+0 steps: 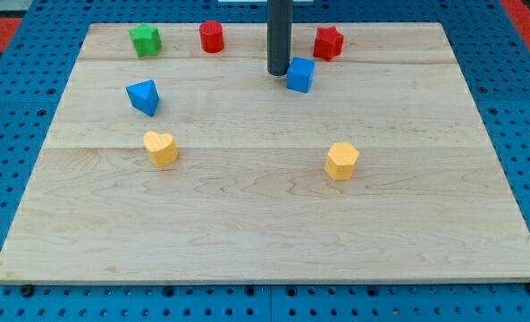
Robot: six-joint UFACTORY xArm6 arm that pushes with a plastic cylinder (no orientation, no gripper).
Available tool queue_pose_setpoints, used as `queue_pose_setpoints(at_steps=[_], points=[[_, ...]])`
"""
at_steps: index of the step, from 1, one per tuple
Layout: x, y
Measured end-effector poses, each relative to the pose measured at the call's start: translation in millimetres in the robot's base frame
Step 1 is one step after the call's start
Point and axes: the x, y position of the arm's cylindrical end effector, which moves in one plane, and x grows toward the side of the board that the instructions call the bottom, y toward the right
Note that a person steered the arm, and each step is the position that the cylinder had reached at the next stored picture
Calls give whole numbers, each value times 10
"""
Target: Keep the blue triangle on the top of the yellow heart
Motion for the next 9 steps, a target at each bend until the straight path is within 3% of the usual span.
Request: queue_pose_setpoints(at_steps=[1, 2, 3, 4, 5, 7, 8, 9], points=[[-47, 224], [172, 696], [428, 621], [370, 90], [377, -842], [206, -1447], [209, -2147], [226, -2323]])
